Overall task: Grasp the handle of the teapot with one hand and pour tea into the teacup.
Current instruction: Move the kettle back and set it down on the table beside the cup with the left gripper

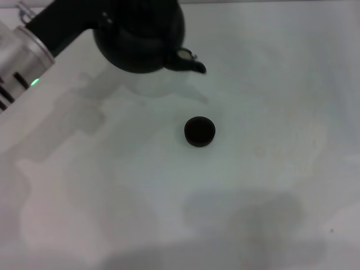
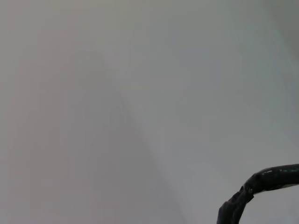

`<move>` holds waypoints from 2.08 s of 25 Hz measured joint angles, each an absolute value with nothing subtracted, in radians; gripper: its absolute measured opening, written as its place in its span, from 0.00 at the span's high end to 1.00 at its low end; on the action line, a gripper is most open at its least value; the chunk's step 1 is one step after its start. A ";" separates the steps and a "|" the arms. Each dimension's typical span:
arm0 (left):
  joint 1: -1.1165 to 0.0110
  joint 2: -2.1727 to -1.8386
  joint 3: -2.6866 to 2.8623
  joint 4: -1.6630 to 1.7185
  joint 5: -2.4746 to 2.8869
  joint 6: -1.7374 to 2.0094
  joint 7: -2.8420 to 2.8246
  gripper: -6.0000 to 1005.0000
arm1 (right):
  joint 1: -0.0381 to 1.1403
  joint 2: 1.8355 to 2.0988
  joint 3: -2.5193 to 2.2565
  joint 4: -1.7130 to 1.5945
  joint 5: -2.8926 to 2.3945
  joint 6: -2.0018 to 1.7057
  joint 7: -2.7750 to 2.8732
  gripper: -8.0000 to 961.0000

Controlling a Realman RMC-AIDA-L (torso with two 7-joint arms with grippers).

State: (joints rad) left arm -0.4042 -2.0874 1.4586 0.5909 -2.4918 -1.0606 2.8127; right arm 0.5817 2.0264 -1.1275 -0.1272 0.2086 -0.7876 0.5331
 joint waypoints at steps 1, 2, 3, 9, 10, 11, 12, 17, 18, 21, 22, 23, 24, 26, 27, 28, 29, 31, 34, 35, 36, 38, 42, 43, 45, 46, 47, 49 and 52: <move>-0.395 -2.088 1.469 0.583 -2.542 -1.061 2.808 0.89 | 0.580 2.026 -1.128 -0.127 0.208 -0.789 0.538 0.11; -0.385 -2.088 1.484 0.578 -2.596 -1.061 2.805 0.89 | 0.578 2.026 -1.128 -0.127 0.208 -0.791 0.540 0.11; -0.373 -2.088 1.501 0.571 -2.655 -1.061 2.802 0.89 | 0.577 2.026 -1.128 -0.127 0.207 -0.792 0.540 0.11; -0.285 -2.089 1.561 0.563 -2.919 -1.062 2.733 0.89 | 0.576 2.021 -1.128 -0.138 0.208 -0.794 0.540 0.11; -0.269 -2.090 1.560 0.563 -2.925 -1.062 2.703 0.89 | 0.577 2.020 -1.128 -0.140 0.208 -0.794 0.540 0.11; -0.254 -2.091 1.559 0.562 -2.926 -1.062 2.669 0.89 | 0.579 2.019 -1.127 -0.142 0.209 -0.795 0.540 0.11; -0.241 -2.091 1.557 0.560 -2.926 -1.062 2.641 0.89 | 0.581 2.017 -1.126 -0.142 0.209 -0.795 0.540 0.11; -0.187 -2.091 1.562 0.548 -2.928 -1.073 2.562 0.88 | 0.586 2.011 -1.120 -0.156 0.212 -0.796 0.534 0.11; -0.176 -2.092 1.564 0.543 -2.928 -1.088 2.561 0.88 | 0.587 2.010 -1.120 -0.161 0.212 -0.796 0.533 0.11; -0.160 -2.094 1.567 0.499 -2.928 -1.143 2.560 0.88 | 0.591 2.005 -1.118 -0.172 0.213 -0.796 0.531 0.11; -0.158 -2.094 1.568 0.450 -2.927 -1.178 2.560 0.88 | 0.592 2.003 -1.118 -0.176 0.213 -0.796 0.531 0.11; -0.158 -2.094 1.568 0.450 -2.927 -1.178 2.560 0.88 | 0.592 2.001 -1.117 -0.181 0.213 -0.796 0.531 0.11; -0.158 -2.094 1.567 0.426 -2.927 -1.191 2.560 0.88 | 0.591 1.998 -1.117 -0.187 0.213 -0.796 0.531 0.11; -0.158 -2.094 1.563 0.381 -2.927 -1.203 2.560 0.88 | 0.588 1.994 -1.115 -0.194 0.214 -0.796 0.531 0.11; -0.158 -2.094 1.560 0.365 -2.927 -1.205 2.561 0.88 | 0.588 1.992 -1.112 -0.196 0.214 -0.796 0.531 0.11; -0.158 -2.094 1.555 0.352 -2.928 -1.207 2.560 0.88 | 0.589 1.992 -1.108 -0.196 0.215 -0.795 0.531 0.11; -0.157 -2.094 1.551 0.342 -2.927 -1.210 2.557 0.88 | 0.589 1.991 -1.102 -0.196 0.215 -0.794 0.531 0.11; -0.155 -2.094 1.542 0.328 -2.927 -1.221 2.550 0.88 | 0.591 1.990 -1.093 -0.194 0.215 -0.793 0.530 0.11; -0.148 -2.092 1.540 0.321 -2.928 -1.230 2.547 0.88 | 0.595 1.988 -1.090 -0.192 0.215 -0.791 0.526 0.11; -0.147 -2.091 1.540 0.318 -2.928 -1.229 2.547 0.88 | 0.596 1.988 -1.090 -0.192 0.215 -0.791 0.522 0.11; -0.146 -2.091 1.540 0.315 -2.928 -1.228 2.547 0.88 | 0.596 1.988 -1.090 -0.192 0.215 -0.791 0.520 0.11; -0.146 -2.089 1.540 0.308 -2.928 -1.227 2.547 0.88 | 0.597 1.988 -1.089 -0.193 0.215 -0.790 0.517 0.11; -0.146 -2.088 1.542 0.301 -2.928 -1.227 2.551 0.88 | 0.598 1.988 -1.089 -0.194 0.215 -0.789 0.515 0.11; -0.146 -2.087 1.543 0.298 -2.928 -1.227 2.551 0.88 | 0.598 1.989 -1.089 -0.194 0.215 -0.789 0.515 0.11; -0.146 -2.086 1.545 0.293 -2.928 -1.227 2.551 0.88 | 0.598 1.990 -1.089 -0.194 0.215 -0.789 0.515 0.11; -0.146 -2.086 1.546 0.292 -2.928 -1.225 2.551 0.88 | 0.598 1.990 -1.089 -0.194 0.215 -0.788 0.515 0.11; -0.146 -2.085 1.547 0.292 -2.928 -1.224 2.551 0.88 | 0.598 1.991 -1.089 -0.195 0.215 -0.788 0.515 0.11; -0.147 -2.085 1.549 0.287 -2.926 -1.223 2.552 0.88 | 0.598 1.992 -1.089 -0.195 0.215 -0.788 0.515 0.11; -0.156 -2.084 1.550 0.272 -2.926 -1.221 2.557 0.88 | 0.598 1.993 -1.089 -0.192 0.215 -0.788 0.515 0.11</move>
State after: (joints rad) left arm -0.1565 -2.0842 1.5500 0.2720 -2.9259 -1.2213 2.5571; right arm 0.5983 1.9934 -1.0891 -0.1919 0.2147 -0.7883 0.5154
